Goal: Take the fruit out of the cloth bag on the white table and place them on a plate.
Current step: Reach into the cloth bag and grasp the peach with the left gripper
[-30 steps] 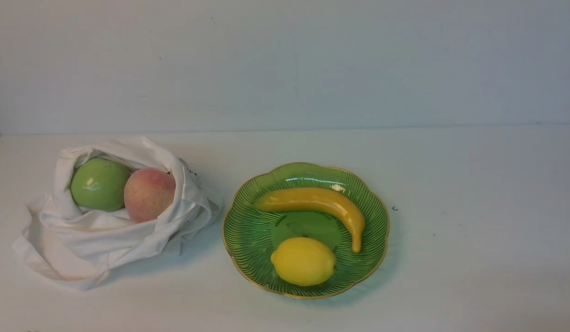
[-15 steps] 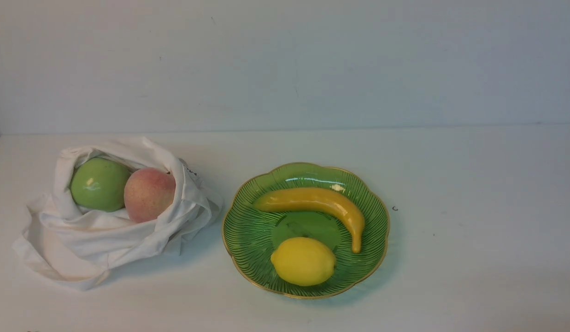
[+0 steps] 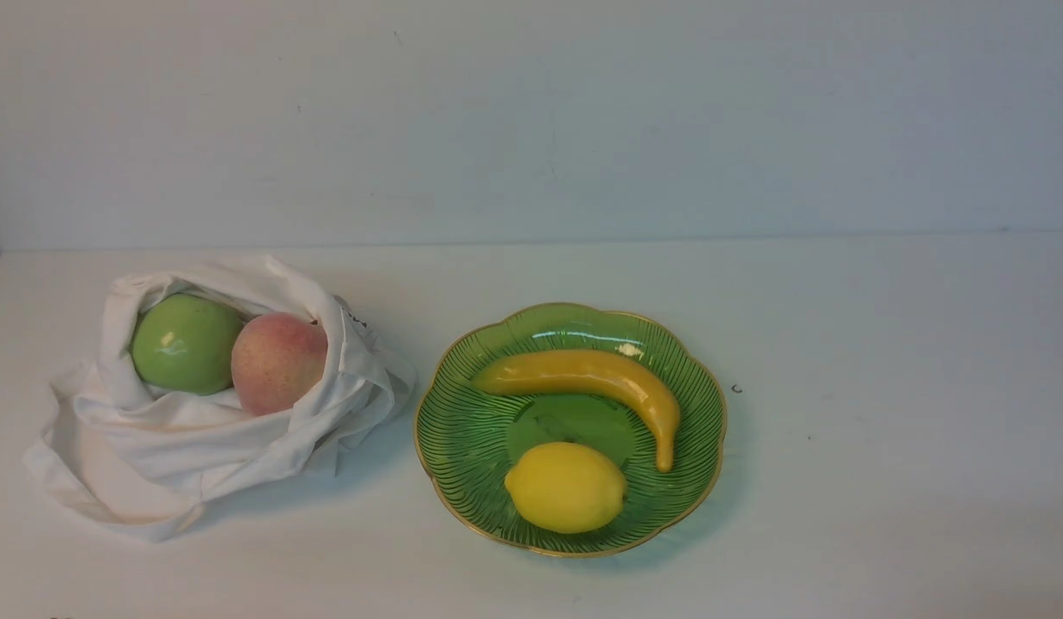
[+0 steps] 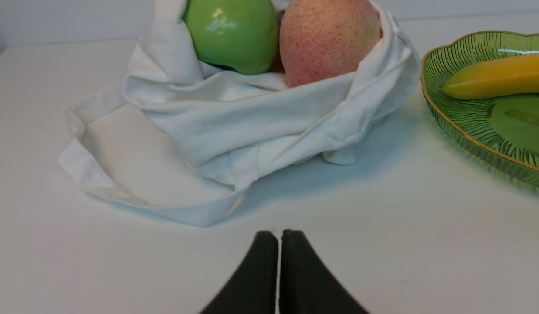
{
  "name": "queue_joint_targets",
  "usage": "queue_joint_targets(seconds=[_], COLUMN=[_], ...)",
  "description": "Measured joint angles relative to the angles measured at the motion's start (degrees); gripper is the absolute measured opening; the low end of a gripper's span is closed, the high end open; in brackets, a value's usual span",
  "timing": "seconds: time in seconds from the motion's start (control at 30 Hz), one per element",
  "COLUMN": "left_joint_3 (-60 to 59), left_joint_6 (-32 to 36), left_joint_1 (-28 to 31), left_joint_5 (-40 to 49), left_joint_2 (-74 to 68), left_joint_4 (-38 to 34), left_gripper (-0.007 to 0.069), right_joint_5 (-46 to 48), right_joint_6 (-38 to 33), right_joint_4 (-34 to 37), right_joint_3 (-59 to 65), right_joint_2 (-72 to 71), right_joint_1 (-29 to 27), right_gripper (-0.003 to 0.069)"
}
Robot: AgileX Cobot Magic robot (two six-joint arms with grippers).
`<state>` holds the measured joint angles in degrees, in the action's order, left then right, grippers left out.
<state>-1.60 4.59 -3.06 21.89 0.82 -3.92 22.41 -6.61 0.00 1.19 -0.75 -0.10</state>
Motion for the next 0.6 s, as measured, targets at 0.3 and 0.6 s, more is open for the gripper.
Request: queue_joint_targets(seconds=[0.3, 0.6], left_joint_3=[-0.1, -0.1], left_joint_6=[-4.6, -6.1], left_joint_1=[0.0, 0.0], left_joint_5=[-2.5, -9.3], left_joint_2=[0.0, 0.0], left_joint_4=[-12.7, -26.2], left_gripper=[-0.0008, -0.0008], right_joint_5=[0.0, 0.0], right_joint_6=[0.0, 0.0], right_joint_4=[0.0, 0.0], right_joint_3=[0.0, 0.0], right_joint_2=[0.0, 0.0], right_joint_1=[0.0, 0.0], right_gripper=[-0.0013, -0.0013])
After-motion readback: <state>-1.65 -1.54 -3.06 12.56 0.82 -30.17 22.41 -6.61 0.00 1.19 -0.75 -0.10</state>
